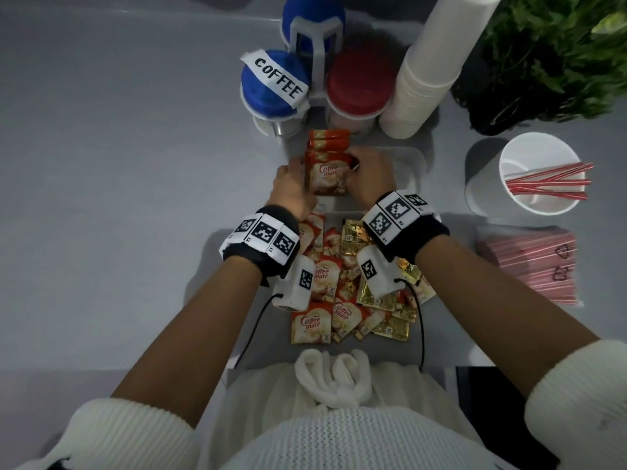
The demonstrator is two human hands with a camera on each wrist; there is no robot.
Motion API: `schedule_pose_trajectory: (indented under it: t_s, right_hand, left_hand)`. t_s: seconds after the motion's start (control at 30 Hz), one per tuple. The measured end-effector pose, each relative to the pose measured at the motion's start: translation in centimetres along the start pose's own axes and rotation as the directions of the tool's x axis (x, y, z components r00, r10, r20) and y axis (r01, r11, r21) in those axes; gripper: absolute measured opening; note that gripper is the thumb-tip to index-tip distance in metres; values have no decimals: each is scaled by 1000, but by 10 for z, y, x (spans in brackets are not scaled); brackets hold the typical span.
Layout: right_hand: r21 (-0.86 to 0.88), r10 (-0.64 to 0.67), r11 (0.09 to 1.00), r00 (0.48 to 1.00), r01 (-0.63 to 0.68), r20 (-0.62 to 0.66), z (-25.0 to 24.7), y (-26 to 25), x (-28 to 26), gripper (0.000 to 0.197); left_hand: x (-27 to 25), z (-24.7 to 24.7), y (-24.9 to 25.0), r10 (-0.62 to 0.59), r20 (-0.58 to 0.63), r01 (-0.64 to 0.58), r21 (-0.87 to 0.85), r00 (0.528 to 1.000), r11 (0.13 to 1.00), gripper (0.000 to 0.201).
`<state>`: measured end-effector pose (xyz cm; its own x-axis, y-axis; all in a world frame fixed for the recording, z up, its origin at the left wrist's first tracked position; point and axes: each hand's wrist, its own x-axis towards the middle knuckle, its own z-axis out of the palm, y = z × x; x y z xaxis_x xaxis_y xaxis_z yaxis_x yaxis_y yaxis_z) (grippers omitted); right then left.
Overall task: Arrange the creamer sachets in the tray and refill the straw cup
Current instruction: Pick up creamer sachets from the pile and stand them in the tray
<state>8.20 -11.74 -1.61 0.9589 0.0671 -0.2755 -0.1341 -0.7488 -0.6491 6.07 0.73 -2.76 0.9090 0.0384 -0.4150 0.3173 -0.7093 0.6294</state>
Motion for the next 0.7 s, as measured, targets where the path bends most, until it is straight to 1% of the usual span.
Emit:
schedule_pose_trajectory:
  t_s: [0.13, 0.2, 0.23, 0.3, 0.37, 0.4, 0.47, 0.5, 0.57, 0.63, 0.7]
  right_hand:
    - [-31, 8, 999, 999, -7, 31, 5, -1, 2, 27]
    - [-87, 19, 996, 1000, -17, 21, 8, -1, 2, 29]
    - [-81, 35, 996, 999, -34, 6, 9, 0, 1, 30]
    - [32, 67, 997, 998, -66, -22, 10, 0, -2, 32]
    - [190, 116, 976, 993, -108, -31, 11, -3, -8, 33]
    - [283, 152, 949, 988, -138, -29, 12, -4, -12, 35]
    - [475, 225, 859, 974, -194, -10, 17, -7, -18, 39]
    - [541, 248, 815, 969, -206, -5, 20, -8, -21, 43]
    - [604, 265, 768, 964, -212, 0, 23, -10, -25, 53]
    - [618, 280, 753, 960, -225, 8, 23, -11, -25, 63]
    - [620, 291, 746, 956, -245, 28, 22, -11, -24, 68]
  left_hand:
    - [-2, 3, 0, 46, 26, -46, 9, 999, 999, 53]
    - [-2, 3, 1, 41, 56, -41, 1, 998, 999, 64]
    - [-3, 4, 3, 32, 71, -31, -6, 997, 999, 72]
    - [-4, 5, 4, 15, 81, -12, -36, 997, 999, 83]
    - [-3, 7, 5, 16, 67, -12, -53, 998, 999, 87]
    - [-3, 8, 5, 16, 62, -12, -51, 998, 999, 87]
    - [-2, 10, 5, 7, 60, -4, -49, 998, 999, 86]
    - [-2, 10, 5, 6, 59, -3, -53, 998, 999, 86]
    - [-2, 9, 4, 20, 54, -16, -61, 998, 998, 86]
    - [-2, 9, 4, 40, 45, -37, -72, 998, 997, 86]
    - [-2, 10, 3, 46, 27, -43, -103, 999, 994, 85]
